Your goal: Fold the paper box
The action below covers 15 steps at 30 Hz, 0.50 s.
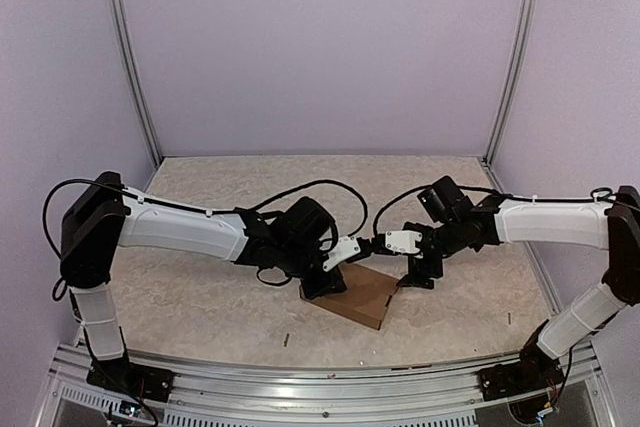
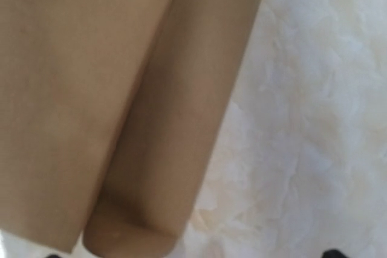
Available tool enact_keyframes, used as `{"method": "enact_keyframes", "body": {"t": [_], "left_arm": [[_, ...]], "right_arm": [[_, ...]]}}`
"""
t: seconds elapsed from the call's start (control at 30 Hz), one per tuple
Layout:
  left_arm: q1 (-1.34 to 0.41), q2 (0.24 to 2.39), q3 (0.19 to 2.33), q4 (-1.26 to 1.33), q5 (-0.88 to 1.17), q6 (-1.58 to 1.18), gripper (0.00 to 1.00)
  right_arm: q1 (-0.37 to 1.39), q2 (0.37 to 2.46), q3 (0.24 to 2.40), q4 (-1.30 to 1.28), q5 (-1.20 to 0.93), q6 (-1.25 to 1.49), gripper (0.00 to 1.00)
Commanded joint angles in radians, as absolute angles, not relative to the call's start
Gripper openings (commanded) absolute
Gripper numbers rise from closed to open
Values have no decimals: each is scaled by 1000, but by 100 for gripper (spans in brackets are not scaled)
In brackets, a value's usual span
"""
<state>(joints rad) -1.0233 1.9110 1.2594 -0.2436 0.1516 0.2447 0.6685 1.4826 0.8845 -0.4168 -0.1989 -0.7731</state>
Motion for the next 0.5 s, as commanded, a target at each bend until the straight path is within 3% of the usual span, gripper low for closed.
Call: {"method": "enact_keyframes", "body": {"t": [0.0,0.23,0.47], "left_arm": [[-1001,1906,1251,-226,67,170,27],[-1026,1818,1153,-148,4,125,28],[-1069,1720,1053,-50,-32,193,28]], "right_arm": [[833,1506,903,-443,-310,-797,93],[897,1591,949,-469,-370,-768,94],[852,1491,979,-445,-349,-721,99]]}}
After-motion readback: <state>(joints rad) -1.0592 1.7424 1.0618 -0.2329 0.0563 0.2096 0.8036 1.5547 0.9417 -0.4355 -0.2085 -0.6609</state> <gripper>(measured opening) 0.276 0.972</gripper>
